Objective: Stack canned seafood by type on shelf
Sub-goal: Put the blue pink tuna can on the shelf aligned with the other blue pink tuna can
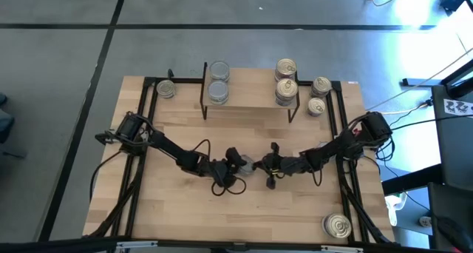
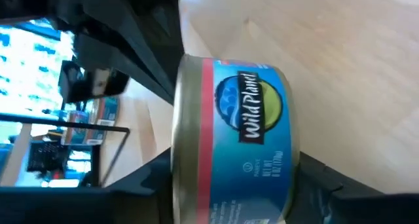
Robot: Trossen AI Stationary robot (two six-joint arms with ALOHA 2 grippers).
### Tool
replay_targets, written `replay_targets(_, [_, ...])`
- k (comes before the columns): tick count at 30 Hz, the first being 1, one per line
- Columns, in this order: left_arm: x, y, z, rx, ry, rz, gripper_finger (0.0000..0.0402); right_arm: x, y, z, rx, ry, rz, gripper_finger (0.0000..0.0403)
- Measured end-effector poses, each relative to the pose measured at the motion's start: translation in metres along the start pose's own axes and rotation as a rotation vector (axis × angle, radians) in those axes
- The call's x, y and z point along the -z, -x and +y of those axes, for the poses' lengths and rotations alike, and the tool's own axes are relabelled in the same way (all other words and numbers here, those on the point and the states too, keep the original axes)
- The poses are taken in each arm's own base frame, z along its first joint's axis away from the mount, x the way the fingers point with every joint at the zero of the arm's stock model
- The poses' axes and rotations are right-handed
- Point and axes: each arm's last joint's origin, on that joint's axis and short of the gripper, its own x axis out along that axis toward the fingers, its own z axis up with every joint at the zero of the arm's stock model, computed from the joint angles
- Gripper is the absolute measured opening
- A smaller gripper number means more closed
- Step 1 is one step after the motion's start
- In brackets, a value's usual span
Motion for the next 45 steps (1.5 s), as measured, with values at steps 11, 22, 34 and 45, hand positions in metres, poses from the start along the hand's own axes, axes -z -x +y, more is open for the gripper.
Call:
replay_targets(11, [-0.013, 0.003, 0.003, -0.162, 0.252, 0.090, 0.0187, -0.022, 0.060, 0.009, 0.085, 0.040, 0.110, 0.0014])
replay_targets(22, [-0.052, 0.001, 0.051, -0.429, 0.441, 0.106, 0.0188, -0.011, 0.073, 0.016, 0.145, 0.055, 0.154, 0.0014])
replay_targets(34, [-0.059, -0.011, 0.135, -0.618, 0.291, 0.246, 0.0187, -0.007, 0.075, 0.013, 0.193, 0.093, 0.187, 0.0014])
replay_targets(45, [-0.001, -0.030, 0.219, -0.580, 0.269, 0.546, 0.0185, -0.002, 0.077, 0.009, 0.220, 0.137, 0.243, 0.0014])
